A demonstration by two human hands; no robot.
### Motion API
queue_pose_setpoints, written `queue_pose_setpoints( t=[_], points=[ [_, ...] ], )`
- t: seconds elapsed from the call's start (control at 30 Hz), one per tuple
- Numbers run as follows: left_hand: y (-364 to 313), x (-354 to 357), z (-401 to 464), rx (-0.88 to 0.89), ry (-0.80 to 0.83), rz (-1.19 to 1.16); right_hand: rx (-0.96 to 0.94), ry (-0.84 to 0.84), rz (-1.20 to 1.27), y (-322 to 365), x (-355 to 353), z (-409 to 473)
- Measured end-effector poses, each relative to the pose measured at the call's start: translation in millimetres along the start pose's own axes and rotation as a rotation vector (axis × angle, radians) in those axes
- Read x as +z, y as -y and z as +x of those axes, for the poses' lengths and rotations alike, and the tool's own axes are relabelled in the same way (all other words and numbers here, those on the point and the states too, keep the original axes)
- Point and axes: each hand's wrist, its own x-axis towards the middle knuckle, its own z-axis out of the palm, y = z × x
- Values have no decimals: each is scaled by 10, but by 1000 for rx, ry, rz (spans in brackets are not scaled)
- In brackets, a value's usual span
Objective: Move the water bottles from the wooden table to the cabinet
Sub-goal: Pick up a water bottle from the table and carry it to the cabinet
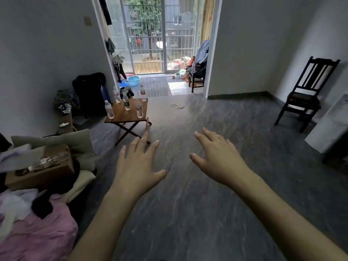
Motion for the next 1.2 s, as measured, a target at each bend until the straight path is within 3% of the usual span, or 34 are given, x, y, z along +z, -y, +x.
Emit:
queue_pose_setpoints(
  t=[0.4, 0.67, 0.9, 1.2],
  points=[
    [1134, -41, 1350, -92, -54, -31, -131, 51, 12, 660, 212, 1844],
    [1528, 43, 2062, -126, 24, -47, -112, 90, 38, 765, 400, 2698],
    [1489, 136, 2924, -106, 42, -75, -83, 98, 76, 452, 575, 3456],
    [985, 239, 4677, -62, 36, -77, -67, 60, 88, -523, 465, 4854]
  ],
)
